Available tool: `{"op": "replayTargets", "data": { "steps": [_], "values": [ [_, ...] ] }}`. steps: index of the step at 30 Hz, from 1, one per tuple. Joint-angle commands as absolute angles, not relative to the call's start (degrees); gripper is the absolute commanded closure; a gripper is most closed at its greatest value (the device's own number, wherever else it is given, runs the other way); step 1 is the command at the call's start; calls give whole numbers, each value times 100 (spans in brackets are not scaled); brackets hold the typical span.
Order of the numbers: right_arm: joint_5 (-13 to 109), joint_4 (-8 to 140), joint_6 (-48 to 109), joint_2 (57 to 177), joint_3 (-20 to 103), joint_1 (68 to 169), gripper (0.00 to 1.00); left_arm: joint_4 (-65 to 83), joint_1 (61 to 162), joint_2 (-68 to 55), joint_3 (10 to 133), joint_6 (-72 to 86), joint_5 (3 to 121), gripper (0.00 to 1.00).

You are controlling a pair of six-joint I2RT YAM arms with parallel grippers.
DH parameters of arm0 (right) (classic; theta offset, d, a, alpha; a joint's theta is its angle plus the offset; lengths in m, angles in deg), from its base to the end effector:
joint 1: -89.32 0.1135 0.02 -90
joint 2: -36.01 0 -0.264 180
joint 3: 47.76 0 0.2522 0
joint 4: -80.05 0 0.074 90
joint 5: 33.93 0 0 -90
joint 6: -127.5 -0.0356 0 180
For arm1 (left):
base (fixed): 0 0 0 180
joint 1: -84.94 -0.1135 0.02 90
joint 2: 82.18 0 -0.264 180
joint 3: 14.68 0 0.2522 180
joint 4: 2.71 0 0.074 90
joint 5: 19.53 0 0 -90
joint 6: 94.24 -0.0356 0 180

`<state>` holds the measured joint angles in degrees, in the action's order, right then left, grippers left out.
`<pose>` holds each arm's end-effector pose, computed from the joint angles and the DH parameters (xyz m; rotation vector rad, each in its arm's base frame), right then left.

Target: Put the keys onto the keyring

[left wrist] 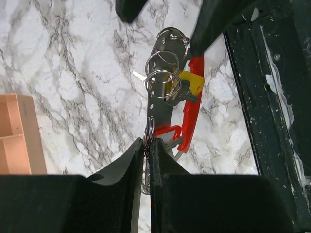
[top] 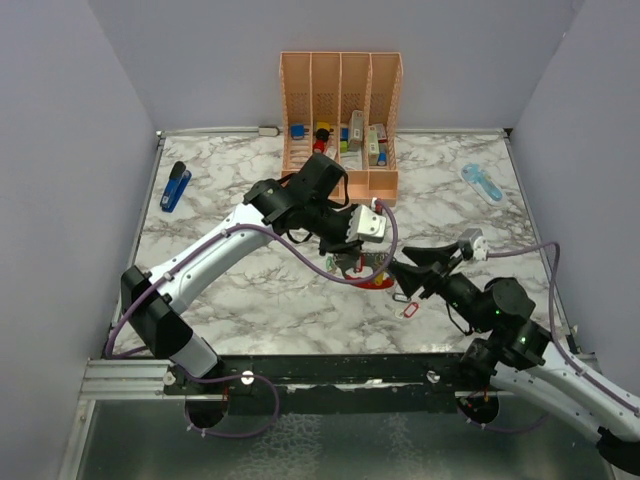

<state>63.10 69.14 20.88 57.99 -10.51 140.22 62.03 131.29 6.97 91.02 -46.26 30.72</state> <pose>0.0838 0.0962 0.2870 -0.3592 1.5139 0.8518 0.2081 -0.2512 0.3738 1.8350 1.4313 -0.8660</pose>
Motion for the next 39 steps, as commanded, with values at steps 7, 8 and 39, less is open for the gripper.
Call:
{"op": "replayTargets", "data": {
  "steps": [7, 8, 39],
  "values": [
    [6766, 5939, 2441, 5758, -307, 14013, 54, 6188, 13108, 506, 9032, -4791, 3055, 100],
    [6552, 6062, 2563, 5845, -295, 14012, 53, 6238, 13112, 517, 9063, -4834, 2904, 100],
    [5699, 7978, 2379, 6798, -1018, 14014, 94, 6188, 13109, 632, 9410, -4374, 2090, 95]
  ]
}}
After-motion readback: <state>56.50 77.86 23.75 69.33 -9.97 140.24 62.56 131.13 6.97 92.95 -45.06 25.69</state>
